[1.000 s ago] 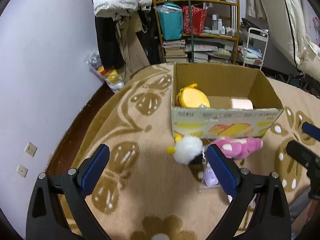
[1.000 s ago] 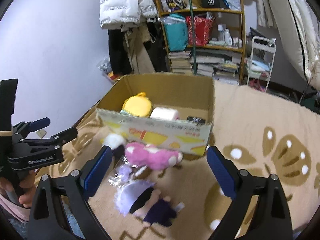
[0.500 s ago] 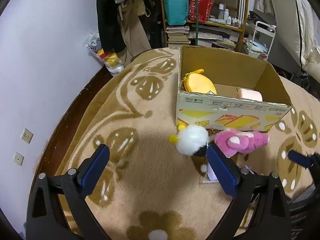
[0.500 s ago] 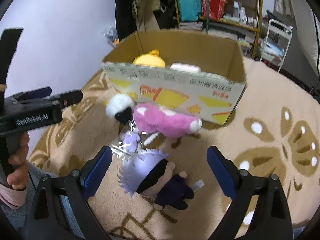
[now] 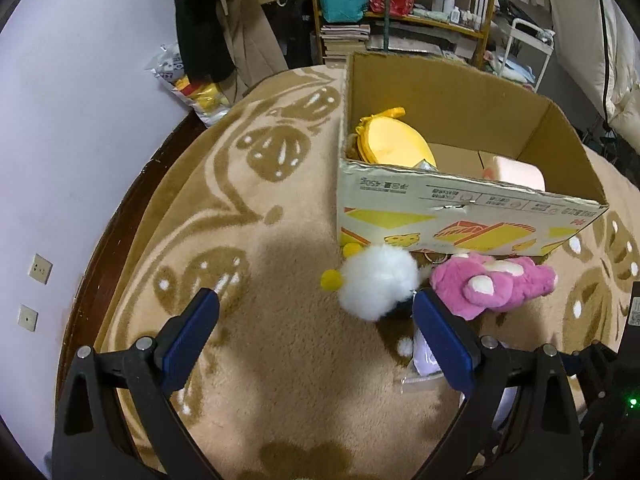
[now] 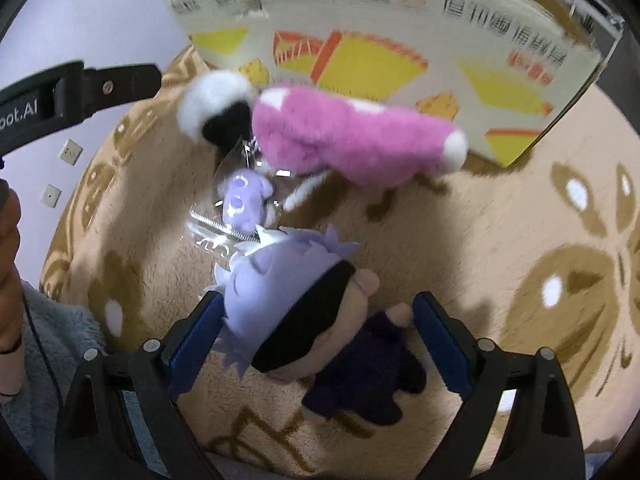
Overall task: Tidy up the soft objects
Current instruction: 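Grasp the white pom-pom keychain with the left tool while the right tool grasps the white-haired doll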
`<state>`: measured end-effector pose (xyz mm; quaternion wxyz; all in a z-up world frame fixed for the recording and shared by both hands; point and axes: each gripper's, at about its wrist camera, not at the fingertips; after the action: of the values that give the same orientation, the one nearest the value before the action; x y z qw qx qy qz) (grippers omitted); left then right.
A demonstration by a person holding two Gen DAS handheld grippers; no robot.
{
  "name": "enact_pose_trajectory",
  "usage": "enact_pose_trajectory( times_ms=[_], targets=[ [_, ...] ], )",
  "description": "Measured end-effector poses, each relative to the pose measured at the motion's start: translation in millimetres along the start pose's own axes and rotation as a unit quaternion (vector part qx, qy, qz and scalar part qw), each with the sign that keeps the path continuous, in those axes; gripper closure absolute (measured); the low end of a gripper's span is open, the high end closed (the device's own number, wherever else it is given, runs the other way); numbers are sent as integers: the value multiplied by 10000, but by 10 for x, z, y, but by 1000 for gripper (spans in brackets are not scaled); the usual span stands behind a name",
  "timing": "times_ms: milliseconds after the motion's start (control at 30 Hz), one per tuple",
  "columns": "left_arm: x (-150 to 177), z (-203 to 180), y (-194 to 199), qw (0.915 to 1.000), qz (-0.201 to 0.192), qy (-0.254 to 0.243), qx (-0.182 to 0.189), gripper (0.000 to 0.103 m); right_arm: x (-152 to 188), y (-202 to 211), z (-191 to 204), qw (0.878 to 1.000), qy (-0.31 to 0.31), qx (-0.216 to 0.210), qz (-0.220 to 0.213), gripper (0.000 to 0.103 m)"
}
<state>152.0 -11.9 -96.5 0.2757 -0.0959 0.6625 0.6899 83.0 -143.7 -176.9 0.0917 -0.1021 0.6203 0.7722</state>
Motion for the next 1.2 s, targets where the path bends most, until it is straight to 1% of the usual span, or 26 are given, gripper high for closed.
enact_pose_trajectory(
  times_ms=[33,167,367,467,567,633,700,733,833,900,933,1000,1067,1200],
  targets=[
    [-10,-21,-35,10000,25,-34,8,6,0,-17,-7,10000,-19,-74,30,9],
    [-49,-78,-176,9998,119,-83,147,6,10,3,-27,9999,-38,-140,-24,14],
    [-93,-87,-369,9989,322,32,327,6,-4,28,-13,9997,-33,-236,-65,19],
    [-92,-95,-440,9983,387,86,429,6,-40,59,-22,9996,-24,-263,-123,22],
    [-90,-102,-505,9976,433,134,528,7,-41,91,-25,9994,5,-306,-153,24],
    [-88,-103,-549,9968,457,175,631,12,-46,88,-27,9993,-23,-338,-147,24],
    [-86,-98,-598,9955,524,235,749,21,-24,127,-79,9992,-60,-362,-142,24],
    [-82,-96,-645,9945,586,282,823,22,-23,136,-90,9992,-72,-370,-149,25],
    [-65,-91,-738,9934,677,349,856,32,-17,181,-123,9992,-90,-342,-188,25],
    [-56,-91,-790,9919,740,398,953,40,-22,213,-156,9991,-117,-345,-225,25],
    [-55,-90,-808,9912,747,439,1004,43,-28,212,-150,9990,-131,-346,-247,25],
    [-55,-96,-814,9912,729,451,1005,55,-21,244,-155,9988,-155,-344,-301,25],
    [-56,-94,-815,9910,719,471,1031,61,-33,300,-203,9986,-210,-344,-344,25],
    [-50,-81,-770,9923,596,446,988,65,-28,352,-280,9979,-382,-348,-395,25]
  ],
)
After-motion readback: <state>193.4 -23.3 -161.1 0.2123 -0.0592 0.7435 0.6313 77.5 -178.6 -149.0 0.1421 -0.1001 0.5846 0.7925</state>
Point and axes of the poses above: each gripper's, at about its wrist camera, not at the fingertips, and y roughly against the way its jaws point, z to its left, x to its underside, and after that the axes turned 2 degrees about -y, right-handed
